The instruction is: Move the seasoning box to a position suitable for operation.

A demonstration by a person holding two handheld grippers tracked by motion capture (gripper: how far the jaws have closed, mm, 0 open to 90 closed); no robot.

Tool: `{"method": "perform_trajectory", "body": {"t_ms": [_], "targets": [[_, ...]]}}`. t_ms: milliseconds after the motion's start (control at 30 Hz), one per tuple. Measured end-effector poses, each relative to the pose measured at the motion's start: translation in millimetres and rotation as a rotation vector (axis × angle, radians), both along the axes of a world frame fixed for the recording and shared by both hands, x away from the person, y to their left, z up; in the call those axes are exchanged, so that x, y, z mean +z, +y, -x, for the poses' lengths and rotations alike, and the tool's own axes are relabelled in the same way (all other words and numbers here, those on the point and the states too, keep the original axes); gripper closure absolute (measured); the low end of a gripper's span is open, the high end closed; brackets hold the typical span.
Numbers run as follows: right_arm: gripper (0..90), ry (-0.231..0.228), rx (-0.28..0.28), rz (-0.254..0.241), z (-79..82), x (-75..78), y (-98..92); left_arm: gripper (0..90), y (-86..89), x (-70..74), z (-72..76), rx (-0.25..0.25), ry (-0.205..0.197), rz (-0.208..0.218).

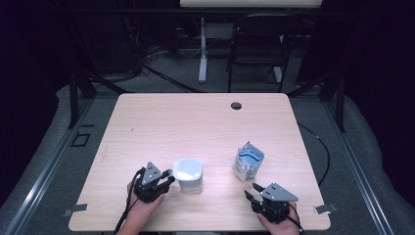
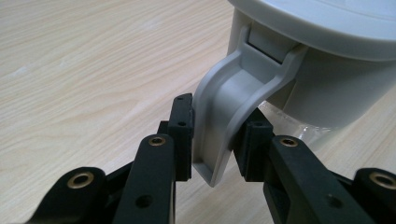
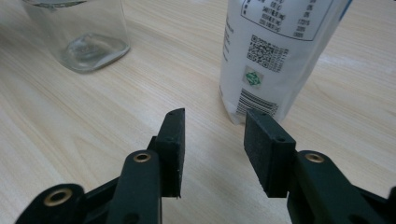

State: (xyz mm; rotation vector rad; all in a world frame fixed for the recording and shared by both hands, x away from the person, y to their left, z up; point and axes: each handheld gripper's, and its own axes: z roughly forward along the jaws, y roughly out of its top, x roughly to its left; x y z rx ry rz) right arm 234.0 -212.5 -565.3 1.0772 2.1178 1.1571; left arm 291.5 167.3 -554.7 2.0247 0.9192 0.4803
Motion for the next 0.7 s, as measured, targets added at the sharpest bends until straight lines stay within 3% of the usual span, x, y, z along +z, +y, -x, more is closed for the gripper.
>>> {"method": "perform_trajectory", "body": {"t_ms": [300, 433, 700], "targets": [[60.5, 0.018, 0.027, 0.001, -1.8, -4.8, 9.9, 71.0, -3.7, 0.1, 4.2, -0.013, 0.005, 0.004], [60.5, 0.032, 0.041, -0.007, -2.7, -7.3, 15.3, 71.0, -5.5, -0.5, 6.0, -0.050, 0.000, 0.006], [64.2, 0.024, 0.012, -0.028, -2.9, -5.7, 14.9, 68.0, -4.4, -0.8, 4.4, -0.066, 0.025, 0.038]]}}
